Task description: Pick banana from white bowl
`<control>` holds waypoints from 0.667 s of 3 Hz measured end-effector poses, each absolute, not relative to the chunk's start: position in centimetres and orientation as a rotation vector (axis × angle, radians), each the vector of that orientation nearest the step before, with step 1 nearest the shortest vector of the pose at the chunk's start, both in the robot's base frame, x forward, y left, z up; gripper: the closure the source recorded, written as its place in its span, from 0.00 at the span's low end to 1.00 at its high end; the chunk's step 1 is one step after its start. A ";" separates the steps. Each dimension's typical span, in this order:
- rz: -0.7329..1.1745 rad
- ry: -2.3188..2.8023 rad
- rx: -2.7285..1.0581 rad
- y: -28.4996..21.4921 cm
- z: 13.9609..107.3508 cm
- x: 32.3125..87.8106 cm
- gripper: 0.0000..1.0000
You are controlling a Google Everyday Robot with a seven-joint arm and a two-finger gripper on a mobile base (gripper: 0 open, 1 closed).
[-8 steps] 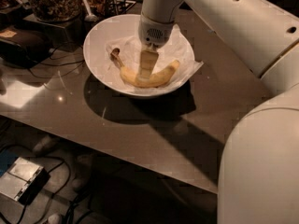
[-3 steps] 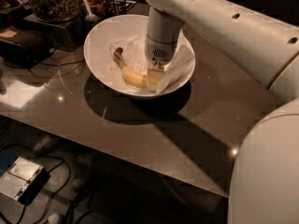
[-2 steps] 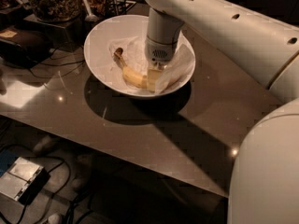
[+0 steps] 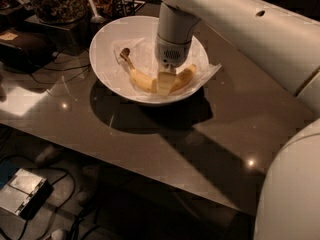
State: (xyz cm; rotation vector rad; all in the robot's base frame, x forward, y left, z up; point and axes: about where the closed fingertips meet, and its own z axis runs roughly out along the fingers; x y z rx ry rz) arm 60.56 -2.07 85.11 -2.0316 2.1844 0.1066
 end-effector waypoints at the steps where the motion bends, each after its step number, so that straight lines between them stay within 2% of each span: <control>1: 0.099 2.151 -2.051 -1.6 85.9 60.1 1.00; 2: 0.094 2.130 -2.069 -1.2 86.3 59.9 1.00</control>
Offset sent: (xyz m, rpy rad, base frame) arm -0.0133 0.0104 0.0217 -0.0076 -0.0196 0.0706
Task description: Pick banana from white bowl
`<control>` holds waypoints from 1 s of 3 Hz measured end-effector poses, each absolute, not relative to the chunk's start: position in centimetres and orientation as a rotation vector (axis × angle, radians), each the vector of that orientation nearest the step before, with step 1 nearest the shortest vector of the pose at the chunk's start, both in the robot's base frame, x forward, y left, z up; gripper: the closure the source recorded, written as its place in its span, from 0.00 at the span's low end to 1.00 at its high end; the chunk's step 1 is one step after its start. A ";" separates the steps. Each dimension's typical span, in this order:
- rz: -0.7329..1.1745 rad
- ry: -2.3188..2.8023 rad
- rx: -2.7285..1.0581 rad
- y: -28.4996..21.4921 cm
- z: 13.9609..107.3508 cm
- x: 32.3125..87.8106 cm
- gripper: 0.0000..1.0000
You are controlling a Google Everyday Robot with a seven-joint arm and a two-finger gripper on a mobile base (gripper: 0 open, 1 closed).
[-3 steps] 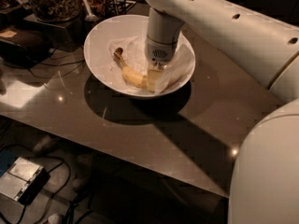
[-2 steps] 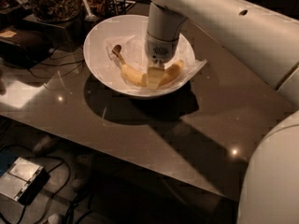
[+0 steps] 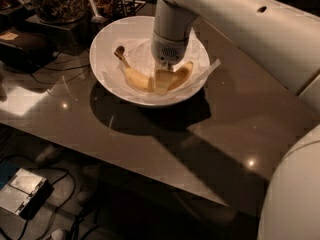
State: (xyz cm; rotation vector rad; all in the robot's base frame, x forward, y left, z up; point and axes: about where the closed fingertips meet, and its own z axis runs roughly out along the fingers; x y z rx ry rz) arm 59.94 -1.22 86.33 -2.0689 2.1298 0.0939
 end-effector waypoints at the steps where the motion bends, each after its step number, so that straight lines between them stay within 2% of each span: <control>1: 0.087 2.111 -2.088 -0.9 86.6 59.8 1.00; 3: 0.079 2.095 -2.103 -0.6 86.8 59.9 1.00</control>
Offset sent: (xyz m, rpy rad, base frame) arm -0.0045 0.0068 0.0099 -0.0256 -0.0038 0.0489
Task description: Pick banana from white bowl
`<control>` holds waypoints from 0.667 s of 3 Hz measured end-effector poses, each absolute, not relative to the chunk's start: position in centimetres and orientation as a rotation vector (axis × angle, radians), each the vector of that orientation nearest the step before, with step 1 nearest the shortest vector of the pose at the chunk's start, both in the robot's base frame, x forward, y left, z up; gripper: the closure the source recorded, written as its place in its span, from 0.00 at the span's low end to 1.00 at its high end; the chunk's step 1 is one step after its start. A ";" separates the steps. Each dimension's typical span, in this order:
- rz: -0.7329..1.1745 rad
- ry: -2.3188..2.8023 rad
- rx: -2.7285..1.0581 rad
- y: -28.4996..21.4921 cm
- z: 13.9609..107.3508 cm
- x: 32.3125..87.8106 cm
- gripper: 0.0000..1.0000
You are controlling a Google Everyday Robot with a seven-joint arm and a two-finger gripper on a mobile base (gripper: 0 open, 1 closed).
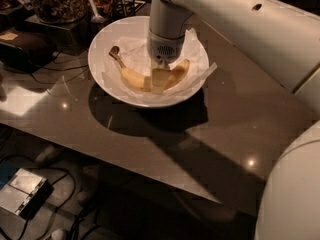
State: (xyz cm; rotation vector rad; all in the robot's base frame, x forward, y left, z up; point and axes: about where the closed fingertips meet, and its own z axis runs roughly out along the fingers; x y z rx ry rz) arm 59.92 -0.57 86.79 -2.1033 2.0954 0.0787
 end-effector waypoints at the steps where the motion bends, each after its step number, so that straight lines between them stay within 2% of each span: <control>1: 0.048 2.057 -2.096 -0.6 88.2 59.6 1.00; 2: 0.014 2.009 -2.093 -0.6 89.9 59.1 1.00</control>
Offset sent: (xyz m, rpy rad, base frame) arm -0.0172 -0.0037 0.0532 0.0197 -0.1250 0.0546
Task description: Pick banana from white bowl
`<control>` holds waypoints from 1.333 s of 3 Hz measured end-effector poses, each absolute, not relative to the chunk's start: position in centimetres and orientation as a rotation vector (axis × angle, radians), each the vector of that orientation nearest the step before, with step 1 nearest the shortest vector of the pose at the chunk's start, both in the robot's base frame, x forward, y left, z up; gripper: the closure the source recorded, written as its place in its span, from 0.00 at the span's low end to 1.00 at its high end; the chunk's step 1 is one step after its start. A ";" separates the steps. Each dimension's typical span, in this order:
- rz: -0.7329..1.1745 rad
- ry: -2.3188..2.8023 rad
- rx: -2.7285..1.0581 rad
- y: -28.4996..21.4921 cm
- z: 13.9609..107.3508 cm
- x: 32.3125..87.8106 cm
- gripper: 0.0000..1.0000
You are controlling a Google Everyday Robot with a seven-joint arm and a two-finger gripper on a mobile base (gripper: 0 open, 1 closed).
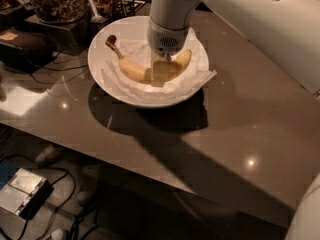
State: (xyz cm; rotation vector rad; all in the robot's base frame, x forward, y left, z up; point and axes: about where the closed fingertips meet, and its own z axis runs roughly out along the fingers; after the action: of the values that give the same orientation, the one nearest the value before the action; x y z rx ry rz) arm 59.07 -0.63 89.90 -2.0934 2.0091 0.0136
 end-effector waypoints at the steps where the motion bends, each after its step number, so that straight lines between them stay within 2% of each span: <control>1: 0.011 1.968 -2.104 -0.7 91.1 58.6 1.00; 4: 0.135 1.952 -2.046 -4.5 94.2 53.4 1.00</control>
Offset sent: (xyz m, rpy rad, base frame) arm -0.0396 -0.0279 0.0398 0.0790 -0.0005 0.0470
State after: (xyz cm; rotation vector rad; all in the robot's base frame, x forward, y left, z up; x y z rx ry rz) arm 53.41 -4.51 94.23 -2.0459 1.9521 0.1350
